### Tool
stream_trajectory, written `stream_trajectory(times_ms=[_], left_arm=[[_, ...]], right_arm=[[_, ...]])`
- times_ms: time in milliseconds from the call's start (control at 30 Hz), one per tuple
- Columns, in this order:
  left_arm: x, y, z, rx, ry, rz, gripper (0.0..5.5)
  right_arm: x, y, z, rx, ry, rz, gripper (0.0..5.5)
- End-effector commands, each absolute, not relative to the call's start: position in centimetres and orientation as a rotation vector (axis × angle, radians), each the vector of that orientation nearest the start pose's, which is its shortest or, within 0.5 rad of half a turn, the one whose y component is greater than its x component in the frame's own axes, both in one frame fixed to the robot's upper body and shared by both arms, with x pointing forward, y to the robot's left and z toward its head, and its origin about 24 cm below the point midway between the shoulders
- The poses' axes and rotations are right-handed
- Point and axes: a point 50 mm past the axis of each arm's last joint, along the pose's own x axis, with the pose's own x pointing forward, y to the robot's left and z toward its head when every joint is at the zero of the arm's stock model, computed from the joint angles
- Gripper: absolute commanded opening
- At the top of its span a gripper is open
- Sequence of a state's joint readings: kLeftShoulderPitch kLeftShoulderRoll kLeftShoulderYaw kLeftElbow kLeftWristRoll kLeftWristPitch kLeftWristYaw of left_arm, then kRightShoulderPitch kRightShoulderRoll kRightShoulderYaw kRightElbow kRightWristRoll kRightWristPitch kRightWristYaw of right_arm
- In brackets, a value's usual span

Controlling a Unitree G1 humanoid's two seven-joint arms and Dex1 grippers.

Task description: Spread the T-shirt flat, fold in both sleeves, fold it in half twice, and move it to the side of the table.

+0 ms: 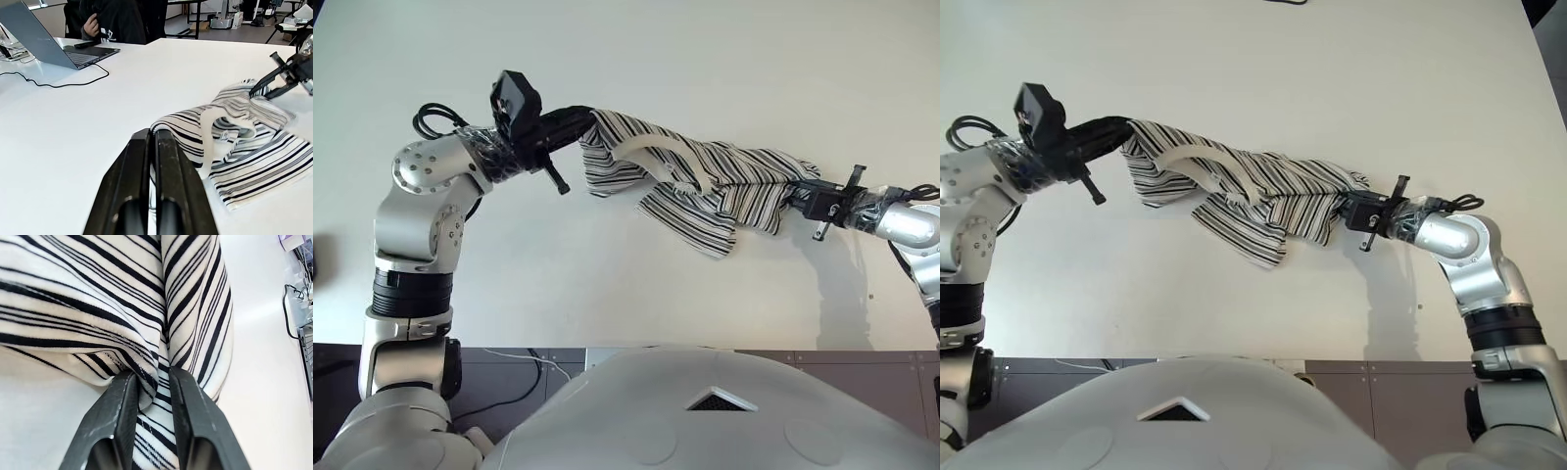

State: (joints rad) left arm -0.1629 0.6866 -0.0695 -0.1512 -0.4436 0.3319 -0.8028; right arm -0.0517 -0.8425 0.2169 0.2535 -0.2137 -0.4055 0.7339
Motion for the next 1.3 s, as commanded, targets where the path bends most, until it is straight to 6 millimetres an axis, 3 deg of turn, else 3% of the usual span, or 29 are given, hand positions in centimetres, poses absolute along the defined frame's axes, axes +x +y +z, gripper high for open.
stream_trajectory(times_ms=[33, 133, 267, 400, 500, 833, 1300], left_arm=[[25.8, 19.6, 10.4, 0.263, 0.188, -0.918, 0.12], [25.7, 19.3, 10.1, 0.258, 0.187, -0.910, 0.12], [25.5, 19.0, 9.9, 0.249, 0.187, -0.901, 0.12], [25.5, 18.8, 9.8, 0.247, 0.190, -0.904, 0.12], [25.4, 18.8, 9.7, 0.247, 0.191, -0.900, 0.12], [25.4, 18.4, 9.6, 0.268, 0.186, -0.915, 0.12], [25.2, 18.4, 9.4, 0.278, 0.183, -0.910, 0.12]], right_arm=[[23.0, -23.7, 5.8, -0.892, 0.220, 1.035, 1.10], [22.2, -21.4, 6.9, -0.707, 0.172, 1.099, 1.10], [20.4, -18.6, 5.9, -0.581, 0.185, 1.161, 1.10], [19.6, -17.3, 5.1, -0.558, 0.201, 1.178, 1.10], [20.0, -17.1, 5.6, -0.554, 0.179, 1.155, 1.10], [20.9, -16.8, 3.8, -0.699, 0.169, 1.081, 1.10], [21.6, -17.7, 4.9, -0.875, 0.120, 1.064, 1.10]])
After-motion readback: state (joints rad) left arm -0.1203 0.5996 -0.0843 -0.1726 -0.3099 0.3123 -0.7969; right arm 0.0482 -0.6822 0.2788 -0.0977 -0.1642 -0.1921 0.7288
